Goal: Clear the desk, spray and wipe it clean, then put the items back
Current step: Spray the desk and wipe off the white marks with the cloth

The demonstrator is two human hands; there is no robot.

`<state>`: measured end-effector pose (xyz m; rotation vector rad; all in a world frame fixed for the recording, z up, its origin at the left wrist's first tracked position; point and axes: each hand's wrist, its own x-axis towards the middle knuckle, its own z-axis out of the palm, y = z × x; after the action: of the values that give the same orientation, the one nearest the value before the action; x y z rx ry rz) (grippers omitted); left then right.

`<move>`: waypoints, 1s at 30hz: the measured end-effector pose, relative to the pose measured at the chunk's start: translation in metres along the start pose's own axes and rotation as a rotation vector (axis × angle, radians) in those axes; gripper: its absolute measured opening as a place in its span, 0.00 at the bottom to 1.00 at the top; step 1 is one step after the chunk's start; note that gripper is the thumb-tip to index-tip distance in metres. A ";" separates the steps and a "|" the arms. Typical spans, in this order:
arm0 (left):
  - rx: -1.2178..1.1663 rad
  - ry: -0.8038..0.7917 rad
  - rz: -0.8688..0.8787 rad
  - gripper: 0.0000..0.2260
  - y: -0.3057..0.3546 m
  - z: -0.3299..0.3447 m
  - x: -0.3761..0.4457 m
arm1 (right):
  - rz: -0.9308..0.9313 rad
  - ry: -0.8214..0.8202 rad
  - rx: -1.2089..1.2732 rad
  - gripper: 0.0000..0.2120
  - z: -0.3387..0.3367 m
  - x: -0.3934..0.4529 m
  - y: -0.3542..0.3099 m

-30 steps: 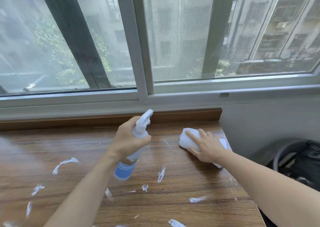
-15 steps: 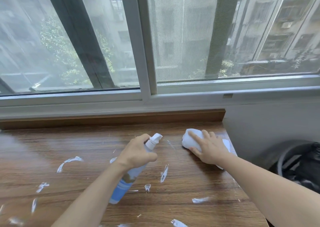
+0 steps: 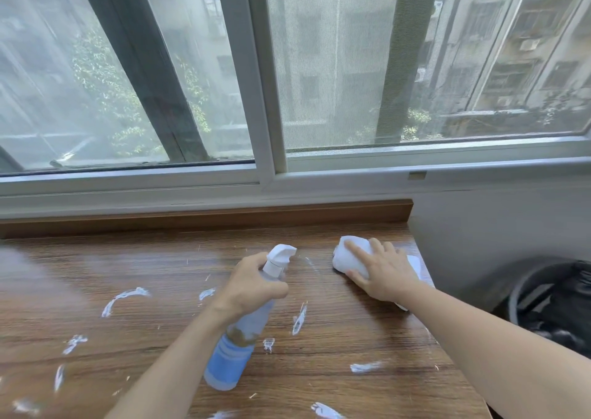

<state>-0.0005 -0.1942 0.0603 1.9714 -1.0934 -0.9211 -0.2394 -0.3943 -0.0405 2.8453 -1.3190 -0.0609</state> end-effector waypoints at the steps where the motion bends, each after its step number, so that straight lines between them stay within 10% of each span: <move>1: -0.037 -0.003 -0.008 0.08 0.001 -0.001 -0.002 | -0.001 0.003 0.000 0.33 0.000 0.000 0.000; 30: -0.273 0.194 -0.086 0.13 0.001 0.018 -0.039 | -0.002 0.046 -0.008 0.34 0.004 0.000 0.001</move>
<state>-0.0317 -0.1638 0.0613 1.8470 -0.7372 -0.8538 -0.2399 -0.3948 -0.0446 2.8233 -1.3050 -0.0005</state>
